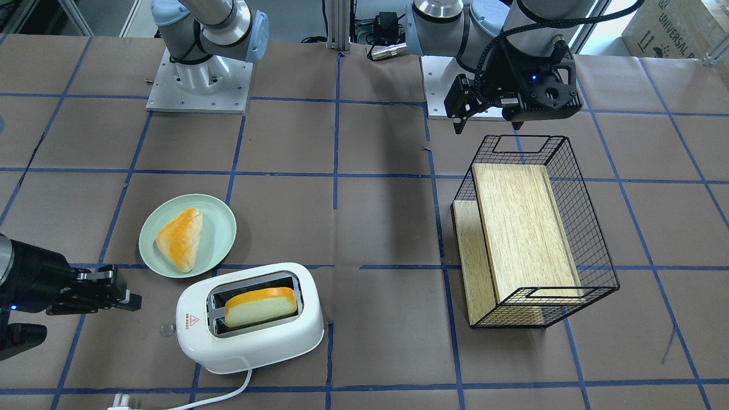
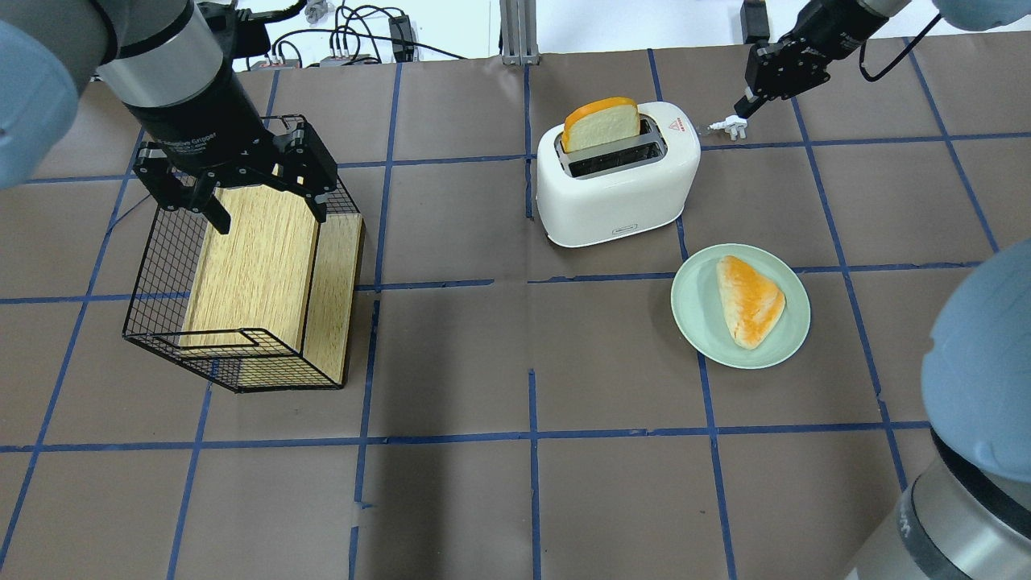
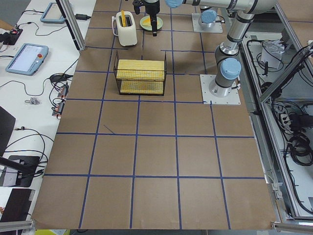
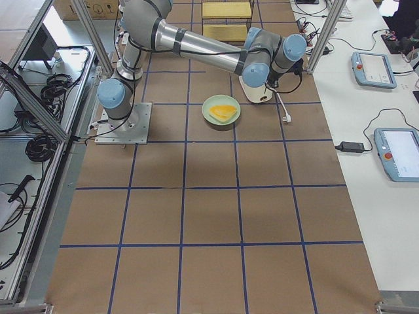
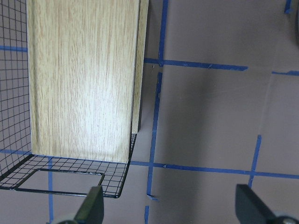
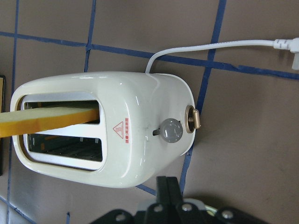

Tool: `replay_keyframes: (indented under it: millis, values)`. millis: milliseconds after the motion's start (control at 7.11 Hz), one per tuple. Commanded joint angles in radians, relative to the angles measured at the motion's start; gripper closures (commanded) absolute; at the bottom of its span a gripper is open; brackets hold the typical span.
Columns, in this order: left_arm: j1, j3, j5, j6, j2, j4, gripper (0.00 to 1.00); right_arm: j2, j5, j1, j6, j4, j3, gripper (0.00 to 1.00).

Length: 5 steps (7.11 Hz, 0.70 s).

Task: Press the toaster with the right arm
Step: 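Move the right gripper toward the lever on the toaster's side, then lower the right gripper onto the toaster lever, pressing it down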

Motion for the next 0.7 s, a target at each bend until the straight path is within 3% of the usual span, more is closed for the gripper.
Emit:
replay_keyframes:
  millis: [0,562]
  values:
    - [0.0,0.0,0.0,0.0,0.0,0.001,0.0,0.053,0.028,0.007,0.001,-0.002,-0.017,0.95]
    - [0.0,0.0,0.0,0.0,0.0,0.0,0.0,0.096,0.04,0.015,0.002,-0.002,-0.019,0.95]
